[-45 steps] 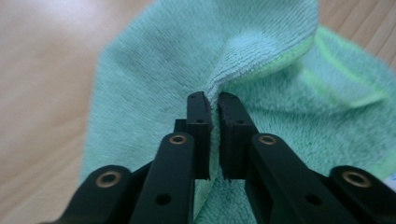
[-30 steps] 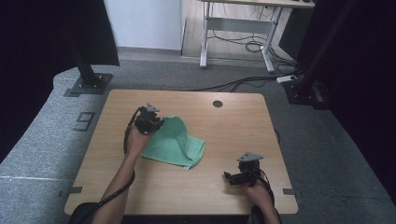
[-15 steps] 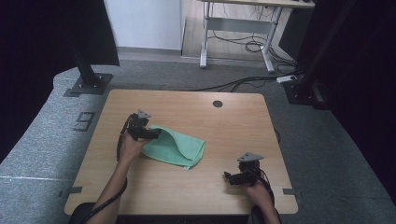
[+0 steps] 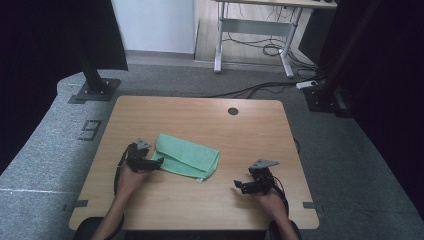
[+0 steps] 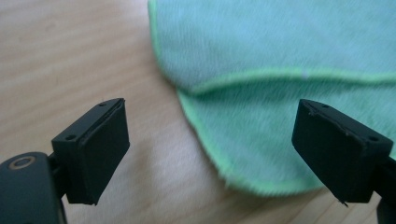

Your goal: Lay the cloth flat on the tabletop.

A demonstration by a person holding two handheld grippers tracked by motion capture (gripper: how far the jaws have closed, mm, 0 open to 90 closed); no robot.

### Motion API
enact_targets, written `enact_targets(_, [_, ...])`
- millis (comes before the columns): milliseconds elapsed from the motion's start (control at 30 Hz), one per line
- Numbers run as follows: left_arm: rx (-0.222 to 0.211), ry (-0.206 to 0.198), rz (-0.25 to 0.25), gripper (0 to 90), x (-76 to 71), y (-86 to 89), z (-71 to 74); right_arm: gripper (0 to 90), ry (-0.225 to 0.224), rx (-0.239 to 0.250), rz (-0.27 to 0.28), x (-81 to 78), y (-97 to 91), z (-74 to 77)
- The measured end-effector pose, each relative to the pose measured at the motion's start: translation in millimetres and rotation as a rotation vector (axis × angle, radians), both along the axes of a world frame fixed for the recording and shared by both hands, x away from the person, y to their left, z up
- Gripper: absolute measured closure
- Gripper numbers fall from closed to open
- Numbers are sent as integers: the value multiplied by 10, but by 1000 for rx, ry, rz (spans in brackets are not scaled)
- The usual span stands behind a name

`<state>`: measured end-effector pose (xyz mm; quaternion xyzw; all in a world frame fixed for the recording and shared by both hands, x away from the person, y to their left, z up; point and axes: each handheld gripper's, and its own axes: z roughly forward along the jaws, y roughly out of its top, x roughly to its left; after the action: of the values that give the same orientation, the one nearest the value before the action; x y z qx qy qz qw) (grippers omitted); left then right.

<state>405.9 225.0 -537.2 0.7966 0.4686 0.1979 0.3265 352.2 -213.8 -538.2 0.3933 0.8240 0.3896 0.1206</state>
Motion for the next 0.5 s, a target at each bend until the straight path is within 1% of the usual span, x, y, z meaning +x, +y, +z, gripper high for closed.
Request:
enact_targets(67, [16,9,13,112,-2,4,-50,202,6,12,24,36,80,34])
enact_targets(133, [38,10,14,112,-1,-14,-78,244,2,13,50,82,171,70])
enact_targets(167, [32,8,15,110,-6,-17,-87,270,2,16,64,107,219,89])
enact_targets(200, [32,8,15,112,-6,-17,-87,270,2,16,64,107,219,89])
enact_targets(233, [27,10,21,112,-6,-15,-91,294,1,23,78,137,268,108])
enact_targets(267, [23,10,27,112,-11,-13,-95,355,4,30,115,198,369,146])
enact_targets(300, [20,11,30,112,-14,-11,-97,377,6,34,131,227,427,163])
enact_targets(367, [13,14,35,120,-21,-10,-98,418,7,27,161,285,546,193])
enact_targets(400, [13,14,35,124,-21,-10,-98,418,7,27,161,285,546,193])
enact_targets(433, [13,14,38,124,-28,-14,-98,435,6,20,174,313,606,207])
enact_targets(467, [13,14,34,132,-46,-24,-99,472,9,15,198,370,719,228])
enact_targets(500, [14,15,35,135,-57,-29,-97,485,10,12,209,398,772,235])
